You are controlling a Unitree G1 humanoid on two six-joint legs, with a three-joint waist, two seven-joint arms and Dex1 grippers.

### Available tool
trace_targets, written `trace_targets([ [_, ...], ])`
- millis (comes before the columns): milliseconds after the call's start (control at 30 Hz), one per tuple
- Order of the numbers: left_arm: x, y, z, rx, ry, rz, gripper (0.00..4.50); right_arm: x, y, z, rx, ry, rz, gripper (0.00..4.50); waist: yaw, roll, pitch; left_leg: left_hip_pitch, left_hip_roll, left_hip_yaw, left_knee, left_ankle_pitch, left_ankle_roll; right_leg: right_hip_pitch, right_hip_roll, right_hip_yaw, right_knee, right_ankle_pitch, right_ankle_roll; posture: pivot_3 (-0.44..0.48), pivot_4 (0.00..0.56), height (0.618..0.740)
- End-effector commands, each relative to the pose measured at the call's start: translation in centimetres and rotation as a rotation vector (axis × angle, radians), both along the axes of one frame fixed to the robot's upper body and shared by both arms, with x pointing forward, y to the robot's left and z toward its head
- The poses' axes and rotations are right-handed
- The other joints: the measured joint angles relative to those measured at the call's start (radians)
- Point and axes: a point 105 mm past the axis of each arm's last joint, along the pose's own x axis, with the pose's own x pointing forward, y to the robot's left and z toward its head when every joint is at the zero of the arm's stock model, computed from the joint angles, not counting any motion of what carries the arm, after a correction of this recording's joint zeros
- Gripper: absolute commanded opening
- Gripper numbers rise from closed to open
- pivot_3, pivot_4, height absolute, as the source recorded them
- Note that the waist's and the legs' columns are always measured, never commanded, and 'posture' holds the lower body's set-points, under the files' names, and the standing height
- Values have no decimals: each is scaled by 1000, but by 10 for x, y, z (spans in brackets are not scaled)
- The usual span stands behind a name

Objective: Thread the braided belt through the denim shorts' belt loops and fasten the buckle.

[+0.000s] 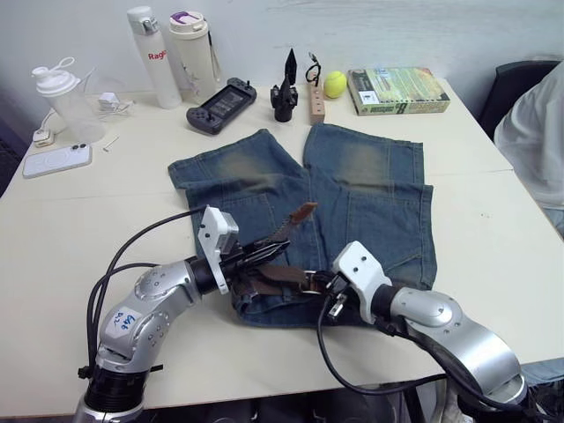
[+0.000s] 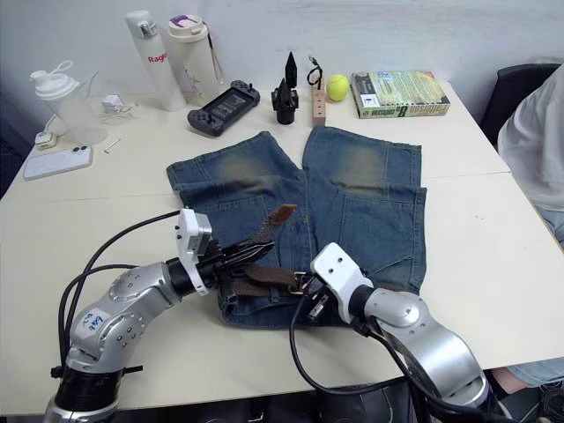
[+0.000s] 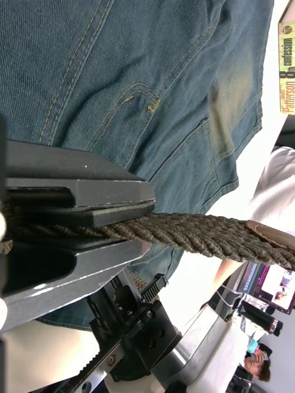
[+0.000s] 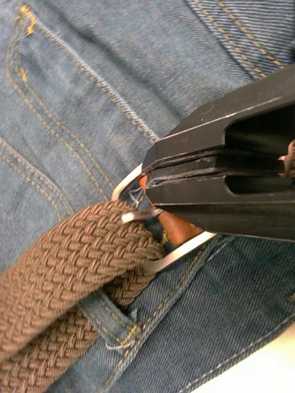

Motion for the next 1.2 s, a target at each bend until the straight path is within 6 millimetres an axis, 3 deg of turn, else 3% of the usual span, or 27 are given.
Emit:
trace_targets([
  [33, -1, -2, 3, 0, -20, -8, 0, -5, 9, 5, 4, -35, 51, 65, 0, 0, 0, 0, 0, 0, 0, 0, 0, 0, 0, 0, 0, 0, 0, 0, 150, 740],
  [167, -1, -3, 2, 1, -20, -8, 0, -3, 15, 13, -3, -96, 83, 65, -2, 0, 0, 0, 0, 0, 0, 0, 0, -1, 0, 0, 0, 0, 0, 0, 150, 740],
  [400, -1, 1, 1, 10, -12, -12, 0, -3, 4, -5, -89, -51, 57, 65, 0, 0, 0, 0, 0, 0, 0, 0, 0, -1, 0, 0, 0, 0, 0, 0, 150, 740],
  [600, -1, 7, -3, 42, -8, -12, 0, 3, -9, 24, 16, -129, -17, 65, 1, 0, 0, 0, 0, 0, 0, 0, 0, -1, 0, 0, 0, 0, 0, 0, 150, 740],
  [700, -2, 7, -4, 44, -5, -15, 0, 1, -12, 28, 18, -141, -17, 65, 1, 0, 0, -1, 0, 0, 0, 0, 0, -1, 0, 0, 0, 0, 0, 0, 150, 740],
  [867, 0, 6, -3, 43, -7, -17, 0, -7, -3, 15, -4, -110, 24, 65, 0, 0, 0, -1, 0, 0, -1, 0, 0, -1, 0, 0, 0, 0, 0, 0, 150, 740],
  [1200, -1, 7, -2, 52, -14, -20, 0, -2, 3, 1, -43, -87, 43, 65, 0, 0, 0, -1, 0, 1, 0, 0, 0, -1, 0, 0, 0, 0, 0, 0, 150, 740],
])
